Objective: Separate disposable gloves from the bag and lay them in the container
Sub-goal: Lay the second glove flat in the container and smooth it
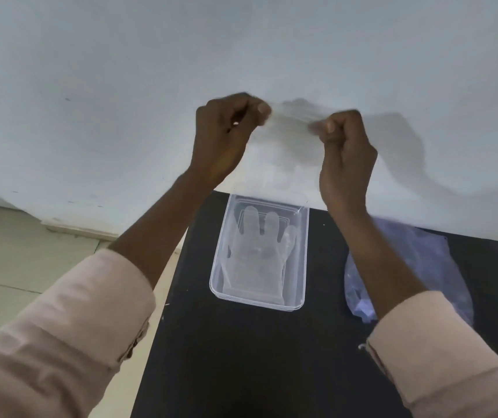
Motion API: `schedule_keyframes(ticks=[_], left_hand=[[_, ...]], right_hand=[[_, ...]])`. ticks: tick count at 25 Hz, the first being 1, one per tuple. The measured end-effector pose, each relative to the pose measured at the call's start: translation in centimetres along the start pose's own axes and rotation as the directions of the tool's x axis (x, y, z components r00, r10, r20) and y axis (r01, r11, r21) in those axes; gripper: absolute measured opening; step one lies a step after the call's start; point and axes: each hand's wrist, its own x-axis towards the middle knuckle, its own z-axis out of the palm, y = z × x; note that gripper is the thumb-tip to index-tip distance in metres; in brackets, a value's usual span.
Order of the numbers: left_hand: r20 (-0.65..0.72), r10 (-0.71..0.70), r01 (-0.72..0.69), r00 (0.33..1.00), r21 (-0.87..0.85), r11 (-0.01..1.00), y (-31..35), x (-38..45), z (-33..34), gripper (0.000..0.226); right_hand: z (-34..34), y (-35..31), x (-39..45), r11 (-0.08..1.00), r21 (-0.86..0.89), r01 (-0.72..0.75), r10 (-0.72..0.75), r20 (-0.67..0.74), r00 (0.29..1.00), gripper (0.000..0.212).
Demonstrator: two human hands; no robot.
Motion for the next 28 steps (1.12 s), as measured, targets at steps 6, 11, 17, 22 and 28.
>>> schedule_keyframes(ticks=[6,11,17,22,28], left_hand=[[0.196,-0.146,0.121,0.97,0.136,0.983,-7.3,-9.9,-0.3,0.018],[0.424,-0.142,-0.054,0.895,0.419,0.906,-12.6,-14.3,-0.2,0.034],[0.496,-0.112,-0.249,0.861,0.604,0.757,-14.3,-16.2,-0.2,0.036],[0.526,-0.123,-0.289,0.842,0.63,0.721,-14.6,-17.1,-0.2,0.032],[0.536,-0.137,-0.293,0.833,0.637,0.713,-15.0,-17.4,0.1,0.033]], right_hand=[[0.0,6.4,-10.9,0.99,-0.075,-0.121,0.137,0.259,0.956,0.018],[0.6,10.3,-15.7,0.959,-0.274,-0.068,0.197,0.476,0.857,0.03],[0.6,11.9,-16.5,0.876,-0.446,0.185,0.162,0.633,0.757,0.033],[0.6,11.7,-16.5,0.836,-0.481,0.264,0.17,0.685,0.709,0.036],[0.6,11.8,-16.7,0.803,-0.506,0.314,0.176,0.706,0.686,0.027]])
